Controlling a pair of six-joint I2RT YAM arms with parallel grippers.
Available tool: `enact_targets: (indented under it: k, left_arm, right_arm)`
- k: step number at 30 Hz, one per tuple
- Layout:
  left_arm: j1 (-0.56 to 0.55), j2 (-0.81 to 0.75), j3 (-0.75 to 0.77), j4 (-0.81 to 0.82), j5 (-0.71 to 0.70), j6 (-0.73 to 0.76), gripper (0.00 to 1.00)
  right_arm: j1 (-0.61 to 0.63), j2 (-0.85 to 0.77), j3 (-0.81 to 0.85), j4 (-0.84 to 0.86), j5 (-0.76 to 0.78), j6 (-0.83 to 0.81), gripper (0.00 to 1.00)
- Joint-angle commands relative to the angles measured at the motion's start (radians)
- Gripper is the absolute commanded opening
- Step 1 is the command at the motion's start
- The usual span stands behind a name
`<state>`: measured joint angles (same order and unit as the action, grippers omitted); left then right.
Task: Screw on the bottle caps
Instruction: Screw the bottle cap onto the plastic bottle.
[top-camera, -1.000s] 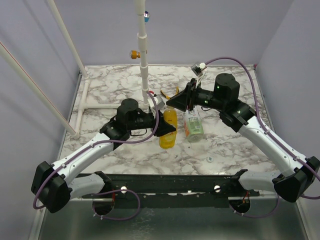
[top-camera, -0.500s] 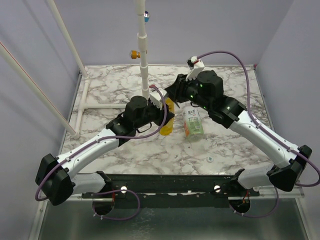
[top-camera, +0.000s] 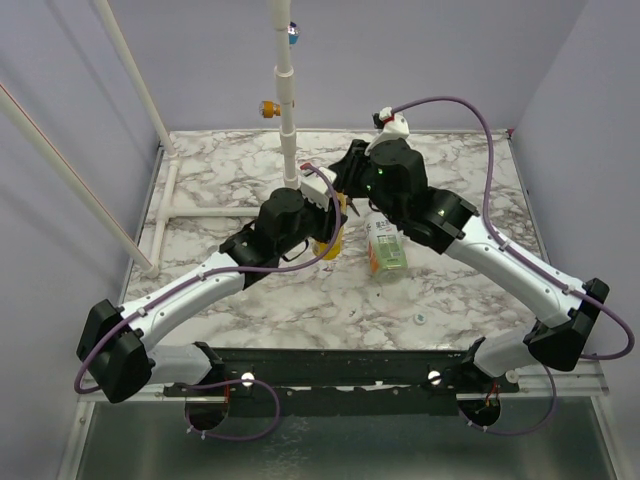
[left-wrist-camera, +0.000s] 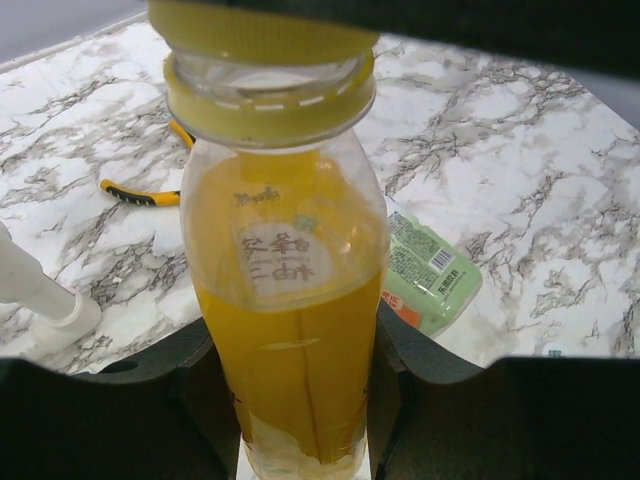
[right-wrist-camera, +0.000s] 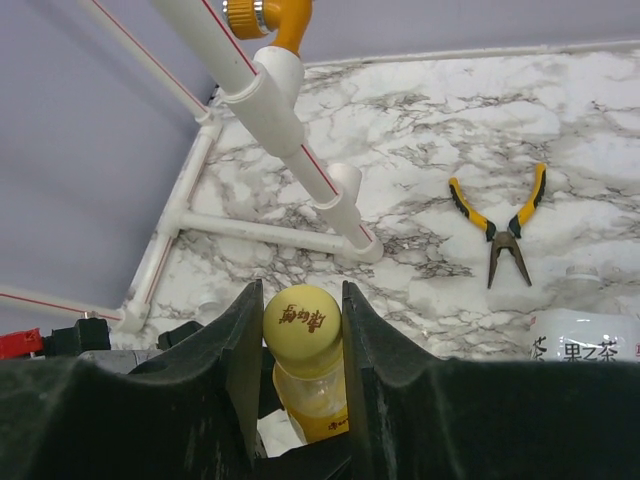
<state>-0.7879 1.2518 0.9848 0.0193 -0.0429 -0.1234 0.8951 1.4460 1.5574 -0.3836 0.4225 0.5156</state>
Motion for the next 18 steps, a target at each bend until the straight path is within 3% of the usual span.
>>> enact_targets:
  k: [1, 10, 18]
  left_arm:
    - [-0.006, 0.002, 0.054, 0.136, -0.063, 0.007, 0.0]
    - [0.002, -0.044, -0.016, 0.116, 0.012, -0.014, 0.0]
    - [0.016, -0.089, -0.066, 0.095, 0.169, -0.035, 0.0]
  right_arm:
    - [0.058, 0.033, -0.027, -0.125, -0.038, 0.02, 0.29]
    - [0.058, -0.075, -0.097, 0.015, -0.115, -0.024, 0.36]
    - [0.058, -0.126, -0.134, 0.062, -0.229, -0.078, 0.37]
